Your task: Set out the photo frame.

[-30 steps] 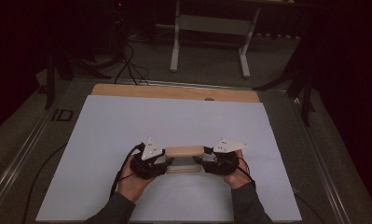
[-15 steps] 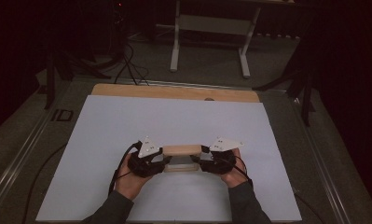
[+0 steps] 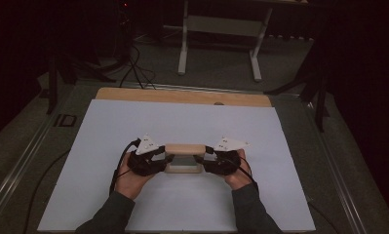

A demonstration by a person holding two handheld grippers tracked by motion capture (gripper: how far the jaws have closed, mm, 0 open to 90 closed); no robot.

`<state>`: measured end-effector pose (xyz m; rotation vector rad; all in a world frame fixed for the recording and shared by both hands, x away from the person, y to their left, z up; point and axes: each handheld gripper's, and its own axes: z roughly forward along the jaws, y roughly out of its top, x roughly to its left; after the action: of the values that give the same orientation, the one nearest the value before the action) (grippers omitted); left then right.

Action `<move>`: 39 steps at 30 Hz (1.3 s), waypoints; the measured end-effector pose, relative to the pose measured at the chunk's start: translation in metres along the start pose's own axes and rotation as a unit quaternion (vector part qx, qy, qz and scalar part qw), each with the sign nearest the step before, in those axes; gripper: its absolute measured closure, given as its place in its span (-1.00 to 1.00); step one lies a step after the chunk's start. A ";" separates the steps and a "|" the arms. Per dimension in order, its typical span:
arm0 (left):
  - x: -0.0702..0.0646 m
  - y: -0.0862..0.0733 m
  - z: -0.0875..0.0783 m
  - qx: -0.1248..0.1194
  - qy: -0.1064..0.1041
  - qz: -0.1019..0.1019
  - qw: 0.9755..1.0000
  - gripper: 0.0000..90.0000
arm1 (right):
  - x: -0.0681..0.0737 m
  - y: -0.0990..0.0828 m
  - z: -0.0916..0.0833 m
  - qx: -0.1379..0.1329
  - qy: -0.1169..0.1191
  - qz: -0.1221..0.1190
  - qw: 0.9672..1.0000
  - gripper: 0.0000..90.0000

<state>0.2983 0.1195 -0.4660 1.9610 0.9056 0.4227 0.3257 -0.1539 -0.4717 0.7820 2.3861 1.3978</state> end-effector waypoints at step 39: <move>0.027 0.002 0.023 -0.003 0.012 -0.023 1.000 0.17 | -0.011 0.009 0.031 0.005 -0.038 0.021 0.999 0.08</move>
<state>0.3312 0.1251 -0.4783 1.9299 0.9625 0.4222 0.3521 -0.1343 -0.4795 0.8782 2.3331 1.3474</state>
